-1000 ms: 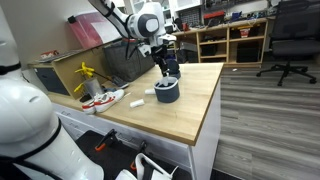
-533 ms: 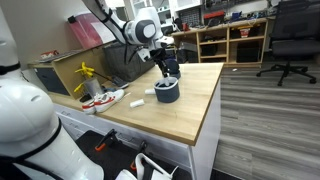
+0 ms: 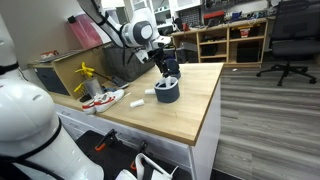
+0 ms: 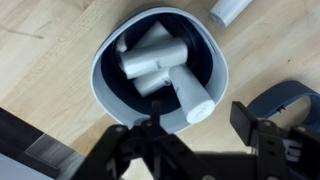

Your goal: Pick up the furthest white object and place it in the blue and white container

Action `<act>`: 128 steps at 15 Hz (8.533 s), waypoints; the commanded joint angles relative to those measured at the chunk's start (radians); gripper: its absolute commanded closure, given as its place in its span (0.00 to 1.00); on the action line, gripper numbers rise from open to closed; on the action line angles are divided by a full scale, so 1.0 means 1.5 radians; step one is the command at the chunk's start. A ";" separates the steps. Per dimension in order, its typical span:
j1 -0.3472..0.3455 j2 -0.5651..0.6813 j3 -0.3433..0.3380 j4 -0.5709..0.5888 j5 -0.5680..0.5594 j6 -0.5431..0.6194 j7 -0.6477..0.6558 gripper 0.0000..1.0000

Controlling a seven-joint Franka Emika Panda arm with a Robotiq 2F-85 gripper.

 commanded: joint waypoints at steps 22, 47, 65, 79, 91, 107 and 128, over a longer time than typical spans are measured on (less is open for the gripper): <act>0.022 -0.058 0.061 0.083 -0.052 -0.279 -0.008 0.00; 0.077 0.107 -0.073 0.093 -0.319 0.066 0.370 0.51; 0.103 0.072 -0.079 0.046 -0.247 0.041 0.351 1.00; 0.052 -0.021 -0.041 -0.025 -0.187 -0.029 0.297 1.00; 0.034 -0.029 -0.039 -0.055 -0.200 -0.061 0.297 1.00; 0.045 -0.005 -0.028 -0.033 -0.274 0.082 0.399 1.00; 0.015 -0.074 -0.024 -0.034 -0.283 -0.288 0.258 1.00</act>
